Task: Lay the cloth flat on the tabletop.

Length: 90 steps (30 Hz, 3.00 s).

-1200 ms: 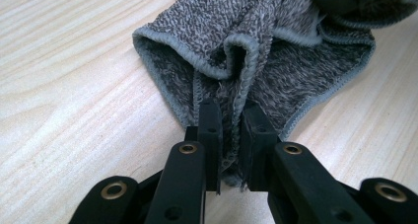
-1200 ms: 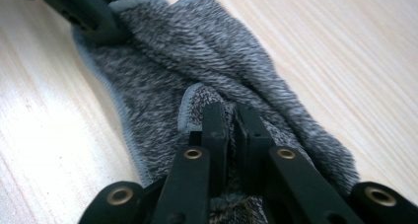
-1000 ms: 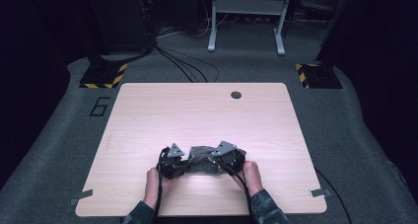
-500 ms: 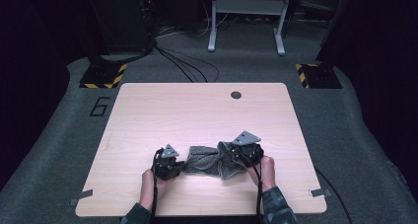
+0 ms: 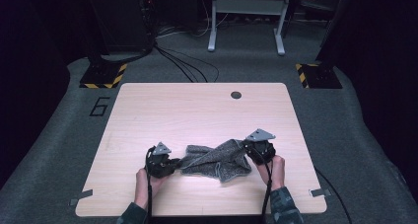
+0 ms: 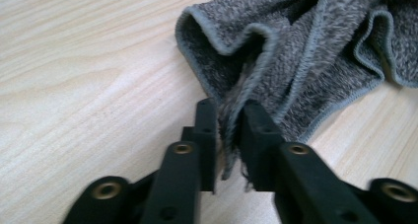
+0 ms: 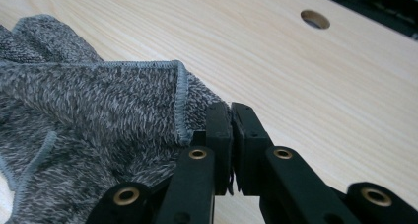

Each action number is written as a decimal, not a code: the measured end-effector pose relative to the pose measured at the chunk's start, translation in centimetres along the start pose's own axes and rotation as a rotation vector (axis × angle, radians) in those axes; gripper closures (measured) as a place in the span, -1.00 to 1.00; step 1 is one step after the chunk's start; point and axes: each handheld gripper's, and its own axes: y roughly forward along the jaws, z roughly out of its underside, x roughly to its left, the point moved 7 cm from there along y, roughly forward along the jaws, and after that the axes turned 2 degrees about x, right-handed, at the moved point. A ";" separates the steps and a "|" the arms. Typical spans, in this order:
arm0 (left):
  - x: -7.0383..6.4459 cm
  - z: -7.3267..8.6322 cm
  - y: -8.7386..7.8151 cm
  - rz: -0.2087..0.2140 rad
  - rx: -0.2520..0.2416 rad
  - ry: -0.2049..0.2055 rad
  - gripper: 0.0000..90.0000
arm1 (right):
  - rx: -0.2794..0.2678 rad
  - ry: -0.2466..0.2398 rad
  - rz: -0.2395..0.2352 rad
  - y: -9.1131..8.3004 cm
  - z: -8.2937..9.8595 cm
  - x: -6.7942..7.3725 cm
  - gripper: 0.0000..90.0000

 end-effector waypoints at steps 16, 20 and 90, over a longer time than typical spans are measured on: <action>-0.1 1.4 -1.5 -0.033 0.037 0.027 0.04 | 0.006 0.021 -0.047 -0.7 -0.1 0.6 0.25; -0.1 1.6 -0.9 -0.021 0.055 0.024 0.03 | 0.033 -0.021 -0.057 -0.1 -0.8 1.7 0.07; 7.1 -23.2 -6.0 -0.086 -0.113 0.016 0.96 | -0.141 0.024 0.003 -1.9 -17.1 -8.6 1.00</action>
